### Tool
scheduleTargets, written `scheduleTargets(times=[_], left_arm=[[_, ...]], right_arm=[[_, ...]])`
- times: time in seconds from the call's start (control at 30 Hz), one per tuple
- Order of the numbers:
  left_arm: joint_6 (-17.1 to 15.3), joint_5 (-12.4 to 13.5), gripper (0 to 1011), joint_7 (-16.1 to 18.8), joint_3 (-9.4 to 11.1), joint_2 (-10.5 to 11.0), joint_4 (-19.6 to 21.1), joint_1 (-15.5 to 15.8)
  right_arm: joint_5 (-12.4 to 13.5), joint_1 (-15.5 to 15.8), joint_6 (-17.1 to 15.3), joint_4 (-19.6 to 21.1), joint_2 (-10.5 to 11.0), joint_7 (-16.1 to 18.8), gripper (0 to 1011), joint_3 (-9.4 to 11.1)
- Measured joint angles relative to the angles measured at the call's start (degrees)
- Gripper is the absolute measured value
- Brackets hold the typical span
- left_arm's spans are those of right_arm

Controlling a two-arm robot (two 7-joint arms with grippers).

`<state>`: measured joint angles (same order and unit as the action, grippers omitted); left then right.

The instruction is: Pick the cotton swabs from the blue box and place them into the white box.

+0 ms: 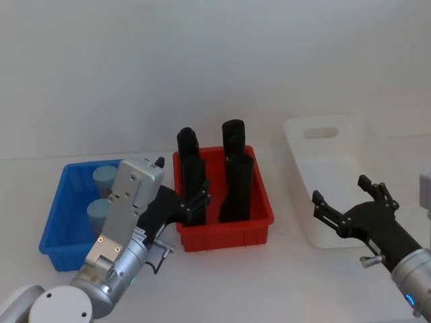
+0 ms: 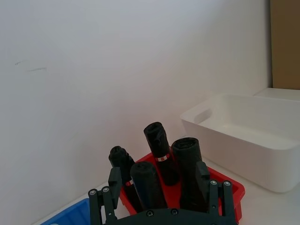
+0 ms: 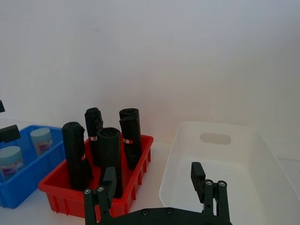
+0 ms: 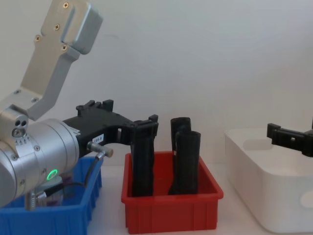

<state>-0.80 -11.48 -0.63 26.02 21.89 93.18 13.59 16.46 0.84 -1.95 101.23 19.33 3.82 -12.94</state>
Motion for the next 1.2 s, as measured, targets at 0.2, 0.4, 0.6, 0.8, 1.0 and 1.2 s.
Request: scheduleTargets(times=[0.2,0.4,0.6,0.8,1.0,1.2], left_arm=[[0.00,0.00,1004,0.00,0.00,0.00,0.00,0.00],[0.00,0.00,1004,0.00,0.00,0.00,0.00,0.00],[0.00,0.00,1004,0.00,0.00,0.00,0.00,0.00],[0.00,0.00,1004,0.00,0.00,0.00,0.00,0.00],[0.00,0.00,1004,0.00,0.00,0.01,0.00,0.00],[0.00,0.00,1004,0.00,0.00,0.00,0.00,0.00]], right_arm=[[0.00,0.00,0.00,0.00,0.00,0.00,1001,0.00],[0.00,0.00,0.00,0.00,0.00,0.00,1001,0.00],[0.00,0.00,0.00,0.00,0.00,0.00,1002,0.00],[0.00,0.00,0.00,0.00,0.00,0.00,1002,0.00],[0.00,0.00,0.00,0.00,0.00,0.00,1002,0.00],[0.00,0.00,0.00,0.00,0.00,0.00,1002,0.00]])
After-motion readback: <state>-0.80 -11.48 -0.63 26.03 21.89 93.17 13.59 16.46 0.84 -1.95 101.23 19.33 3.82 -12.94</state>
